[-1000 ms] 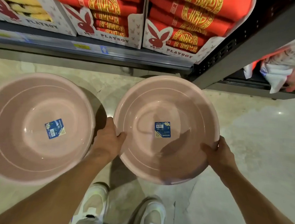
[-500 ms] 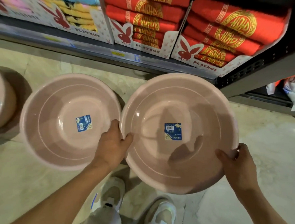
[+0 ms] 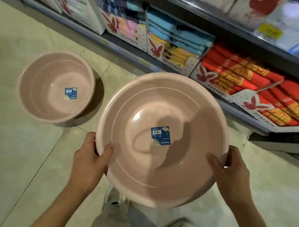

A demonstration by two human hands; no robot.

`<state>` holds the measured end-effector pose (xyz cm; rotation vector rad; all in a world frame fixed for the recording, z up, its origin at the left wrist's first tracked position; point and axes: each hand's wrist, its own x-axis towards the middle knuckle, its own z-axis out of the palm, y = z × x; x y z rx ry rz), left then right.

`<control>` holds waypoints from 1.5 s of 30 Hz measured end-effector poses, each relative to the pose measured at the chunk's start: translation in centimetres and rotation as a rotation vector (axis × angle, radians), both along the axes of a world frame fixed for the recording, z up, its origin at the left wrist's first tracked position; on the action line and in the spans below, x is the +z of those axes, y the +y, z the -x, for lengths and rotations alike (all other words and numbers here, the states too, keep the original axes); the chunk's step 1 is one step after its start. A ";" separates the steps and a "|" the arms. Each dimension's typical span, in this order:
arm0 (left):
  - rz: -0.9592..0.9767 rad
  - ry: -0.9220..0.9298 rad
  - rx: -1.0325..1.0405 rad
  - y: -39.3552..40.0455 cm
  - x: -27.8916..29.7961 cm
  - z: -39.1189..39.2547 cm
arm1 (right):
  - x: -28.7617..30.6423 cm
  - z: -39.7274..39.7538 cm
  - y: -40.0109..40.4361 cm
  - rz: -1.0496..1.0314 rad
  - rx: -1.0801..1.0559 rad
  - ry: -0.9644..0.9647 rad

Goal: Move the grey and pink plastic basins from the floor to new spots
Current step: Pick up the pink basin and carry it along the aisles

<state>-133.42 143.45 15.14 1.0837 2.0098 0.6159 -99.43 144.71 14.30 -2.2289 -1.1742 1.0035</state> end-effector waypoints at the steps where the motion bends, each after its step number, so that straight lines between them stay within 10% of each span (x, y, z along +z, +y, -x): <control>1: 0.021 0.013 0.007 -0.1 -0.7 0.8 | -0.6 0.9 0.9 0.012 0.018 -0.002; 11: 0.282 0.312 -0.027 2.0 -10.3 3.1 | -9.4 6.0 5.8 0.163 0.119 -0.128; 23: 0.418 0.096 0.133 0.6 -14.2 4.2 | -12.5 7.4 7.5 0.331 0.267 -0.093; 45: 0.199 -0.049 0.463 1.5 5.0 17.8 | 6.4 24.6 17.4 0.104 0.382 -0.163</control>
